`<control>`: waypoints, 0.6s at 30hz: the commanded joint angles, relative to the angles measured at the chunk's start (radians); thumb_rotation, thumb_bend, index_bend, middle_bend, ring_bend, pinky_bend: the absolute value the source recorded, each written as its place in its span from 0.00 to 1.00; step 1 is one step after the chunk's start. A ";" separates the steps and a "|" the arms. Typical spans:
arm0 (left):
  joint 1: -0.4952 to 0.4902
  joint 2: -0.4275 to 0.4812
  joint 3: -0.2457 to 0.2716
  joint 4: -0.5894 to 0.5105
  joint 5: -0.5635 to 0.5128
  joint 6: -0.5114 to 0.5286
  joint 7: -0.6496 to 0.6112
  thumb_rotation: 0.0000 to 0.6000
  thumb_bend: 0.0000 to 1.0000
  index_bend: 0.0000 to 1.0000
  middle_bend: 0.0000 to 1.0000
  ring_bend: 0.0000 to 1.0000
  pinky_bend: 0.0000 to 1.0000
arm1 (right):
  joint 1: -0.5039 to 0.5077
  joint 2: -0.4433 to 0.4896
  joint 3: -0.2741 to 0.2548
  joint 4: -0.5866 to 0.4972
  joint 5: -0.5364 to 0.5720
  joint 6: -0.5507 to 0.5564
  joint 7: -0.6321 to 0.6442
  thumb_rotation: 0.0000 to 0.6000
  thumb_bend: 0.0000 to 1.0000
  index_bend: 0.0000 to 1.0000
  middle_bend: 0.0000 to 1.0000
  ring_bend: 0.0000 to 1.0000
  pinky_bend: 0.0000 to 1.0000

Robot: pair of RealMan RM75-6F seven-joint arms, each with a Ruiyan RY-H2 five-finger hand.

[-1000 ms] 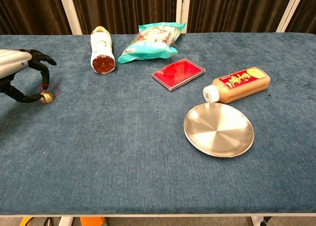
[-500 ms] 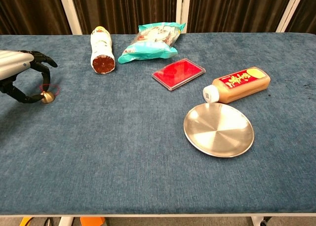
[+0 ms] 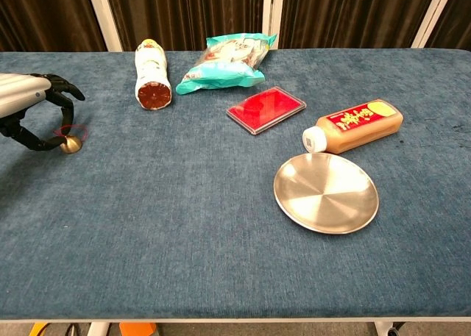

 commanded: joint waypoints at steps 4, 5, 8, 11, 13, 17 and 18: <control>0.001 -0.004 -0.001 0.000 -0.006 0.005 0.006 1.00 0.38 0.58 0.16 0.00 0.01 | -0.001 -0.001 0.000 0.003 0.000 0.001 0.002 1.00 0.18 0.00 0.00 0.00 0.00; 0.001 -0.004 -0.002 0.000 -0.007 0.007 0.006 1.00 0.38 0.59 0.16 0.00 0.01 | -0.001 -0.001 0.000 0.003 0.000 0.001 0.003 1.00 0.18 0.00 0.00 0.00 0.00; 0.002 -0.005 -0.005 -0.001 -0.008 0.014 0.007 1.00 0.38 0.61 0.17 0.00 0.01 | -0.002 -0.001 0.000 0.004 0.000 0.001 0.004 1.00 0.18 0.00 0.00 0.00 0.00; 0.003 0.000 -0.010 -0.014 -0.009 0.021 0.004 1.00 0.39 0.62 0.18 0.00 0.01 | -0.002 -0.001 0.001 0.005 0.000 0.004 0.006 1.00 0.18 0.00 0.00 0.00 0.00; 0.006 0.009 -0.012 -0.033 -0.007 0.027 -0.003 1.00 0.40 0.62 0.18 0.00 0.01 | -0.002 -0.001 0.001 0.005 0.000 0.004 0.006 1.00 0.18 0.00 0.00 0.00 0.00; 0.017 0.048 -0.028 -0.120 -0.004 0.041 -0.072 1.00 0.40 0.62 0.19 0.00 0.01 | -0.001 0.000 0.003 0.003 0.000 0.003 0.006 1.00 0.18 0.00 0.00 0.00 0.00; 0.020 0.061 -0.035 -0.147 -0.006 0.038 -0.107 1.00 0.41 0.62 0.19 0.00 0.01 | -0.001 0.000 0.003 0.003 0.000 0.003 0.006 1.00 0.18 0.00 0.00 0.00 0.00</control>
